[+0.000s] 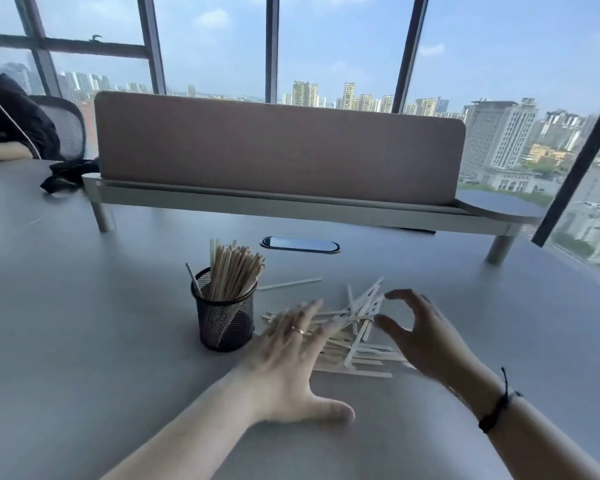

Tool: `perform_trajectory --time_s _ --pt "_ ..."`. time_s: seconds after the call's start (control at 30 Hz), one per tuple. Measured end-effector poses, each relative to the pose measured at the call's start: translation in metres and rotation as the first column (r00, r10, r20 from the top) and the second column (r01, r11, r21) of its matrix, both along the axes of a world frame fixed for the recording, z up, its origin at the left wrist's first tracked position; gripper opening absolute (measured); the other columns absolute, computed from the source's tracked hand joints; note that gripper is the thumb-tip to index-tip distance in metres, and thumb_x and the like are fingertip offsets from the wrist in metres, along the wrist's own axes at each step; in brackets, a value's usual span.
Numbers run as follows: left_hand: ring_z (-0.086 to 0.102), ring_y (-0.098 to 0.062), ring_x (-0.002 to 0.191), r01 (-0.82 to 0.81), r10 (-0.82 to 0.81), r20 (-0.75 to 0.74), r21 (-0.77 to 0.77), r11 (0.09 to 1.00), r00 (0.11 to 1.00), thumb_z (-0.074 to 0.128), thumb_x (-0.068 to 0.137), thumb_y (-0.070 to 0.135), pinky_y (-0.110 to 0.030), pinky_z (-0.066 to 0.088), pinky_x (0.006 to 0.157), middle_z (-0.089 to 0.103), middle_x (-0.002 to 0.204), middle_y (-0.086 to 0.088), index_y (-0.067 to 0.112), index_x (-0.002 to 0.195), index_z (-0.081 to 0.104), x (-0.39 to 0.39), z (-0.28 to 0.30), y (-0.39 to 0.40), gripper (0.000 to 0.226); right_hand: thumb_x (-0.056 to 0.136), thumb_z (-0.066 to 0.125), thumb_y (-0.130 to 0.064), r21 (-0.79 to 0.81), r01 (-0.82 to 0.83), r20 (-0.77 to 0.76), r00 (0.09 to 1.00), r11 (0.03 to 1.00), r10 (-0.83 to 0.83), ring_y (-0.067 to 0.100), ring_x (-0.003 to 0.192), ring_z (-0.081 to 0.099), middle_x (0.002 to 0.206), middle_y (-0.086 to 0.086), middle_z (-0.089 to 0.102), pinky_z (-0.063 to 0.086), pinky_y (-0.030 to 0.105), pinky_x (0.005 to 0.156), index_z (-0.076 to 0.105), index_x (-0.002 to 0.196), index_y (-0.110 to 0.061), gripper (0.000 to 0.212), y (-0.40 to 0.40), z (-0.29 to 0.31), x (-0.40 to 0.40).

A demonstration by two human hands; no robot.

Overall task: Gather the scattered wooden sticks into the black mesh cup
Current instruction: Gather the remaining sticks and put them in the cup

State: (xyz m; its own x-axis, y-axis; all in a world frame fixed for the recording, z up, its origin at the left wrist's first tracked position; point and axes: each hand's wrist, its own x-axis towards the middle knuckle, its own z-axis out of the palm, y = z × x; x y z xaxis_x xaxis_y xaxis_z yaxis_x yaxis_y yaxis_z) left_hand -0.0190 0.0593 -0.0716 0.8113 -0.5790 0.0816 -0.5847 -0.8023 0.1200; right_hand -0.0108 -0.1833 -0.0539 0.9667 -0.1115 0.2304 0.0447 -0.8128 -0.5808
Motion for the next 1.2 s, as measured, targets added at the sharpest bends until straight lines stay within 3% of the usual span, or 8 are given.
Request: perform_trajectory --time_s 0.1,0.27,0.4,0.53,0.67,0.87,1.07,1.2 --pt "-0.024 -0.023 0.150 -0.121 0.125 -0.118 0.044 0.992 0.985 0.033 0.057 0.103 -0.048 -0.012 0.121 -0.032 0.162 0.001 0.036 0.153 -0.022 0.016 -0.010 -0.006 0.130 0.070 0.041 -0.085 -0.213 0.050 -0.023 0.998 0.976 -0.056 0.023 0.139 0.041 0.141 -0.002 0.051 0.031 0.038 0.114 0.051 0.131 -0.038 0.078 -0.041 -0.017 -0.026" --pt "-0.007 -0.016 0.154 -0.231 0.232 -0.147 0.024 0.973 0.962 0.038 0.060 0.100 -0.041 -0.003 0.122 -0.009 0.168 0.005 0.032 0.158 -0.006 0.028 -0.005 -0.027 0.127 0.071 0.016 -0.092 -0.360 -0.005 -0.181 0.981 0.933 -0.064 0.016 0.152 0.012 0.160 -0.003 0.027 0.011 0.039 0.121 0.028 0.150 -0.036 0.097 -0.060 -0.029 -0.033" --pt "0.004 -0.009 0.153 -0.205 0.198 -0.136 -0.040 0.978 0.971 0.040 0.061 0.098 -0.035 0.008 0.123 0.009 0.167 0.012 0.035 0.158 0.003 0.026 -0.008 -0.042 0.122 0.081 0.029 -0.086 -0.373 -0.072 -0.101 0.994 0.925 0.037 0.009 0.146 0.026 0.153 -0.010 0.038 0.016 0.031 0.119 0.040 0.143 -0.033 0.082 -0.050 -0.028 -0.021" --pt "0.025 -0.007 0.146 -0.132 0.130 -0.023 -0.173 0.976 0.991 0.042 0.064 0.097 -0.032 0.022 0.118 0.031 0.160 0.017 0.037 0.154 0.024 0.029 -0.007 -0.046 0.110 0.076 0.036 -0.086 -0.310 -0.140 -0.070 0.990 0.940 0.125 0.011 0.125 0.050 0.136 -0.018 0.052 0.036 0.025 0.106 0.057 0.128 -0.036 0.075 -0.050 -0.033 -0.016" --pt "0.026 -0.016 0.147 -0.238 0.271 0.075 -0.297 0.925 0.960 0.016 0.075 0.093 -0.039 0.020 0.120 0.036 0.159 0.005 0.028 0.150 0.037 0.063 -0.007 -0.044 0.102 0.075 0.043 -0.083 -0.250 -0.180 -0.041 0.984 0.951 0.175 0.010 0.112 0.057 0.120 -0.019 0.057 0.042 0.025 0.099 0.064 0.114 -0.035 0.065 -0.052 -0.033 -0.013" --pt "0.017 -0.028 0.152 -0.518 0.496 -0.174 -0.122 0.846 0.851 0.010 0.077 0.091 -0.053 0.014 0.121 0.021 0.166 -0.004 0.019 0.158 0.016 0.108 -0.015 -0.037 0.109 0.073 0.050 -0.079 -0.208 -0.210 -0.028 0.978 0.956 0.208 0.008 0.110 0.057 0.118 -0.021 0.057 0.039 0.022 0.096 0.066 0.109 -0.036 0.058 -0.057 -0.036 -0.010" --pt "0.039 -0.024 0.143 -0.408 0.399 -0.084 -0.189 0.893 0.913 0.030 0.090 0.075 -0.041 0.033 0.114 0.046 0.154 -0.001 0.029 0.149 0.041 0.087 -0.013 -0.056 0.076 0.073 0.061 -0.074 -0.175 -0.236 -0.016 0.971 0.956 0.237 0.009 0.106 0.058 0.113 -0.020 0.059 0.042 0.026 0.094 0.069 0.103 -0.037 0.049 -0.060 -0.035 -0.006" --pt "0.054 -0.021 0.131 -0.325 0.318 -0.067 -0.193 0.926 0.946 0.022 0.087 0.080 -0.036 0.044 0.102 0.058 0.143 0.006 0.034 0.141 0.050 0.060 -0.005 -0.070 0.077 0.071 0.059 -0.077 -0.150 -0.243 -0.001 0.969 0.958 0.246 0.009 0.103 0.060 0.111 -0.020 0.060 0.045 0.028 0.092 0.069 0.101 -0.038 0.050 -0.059 -0.036 -0.006"
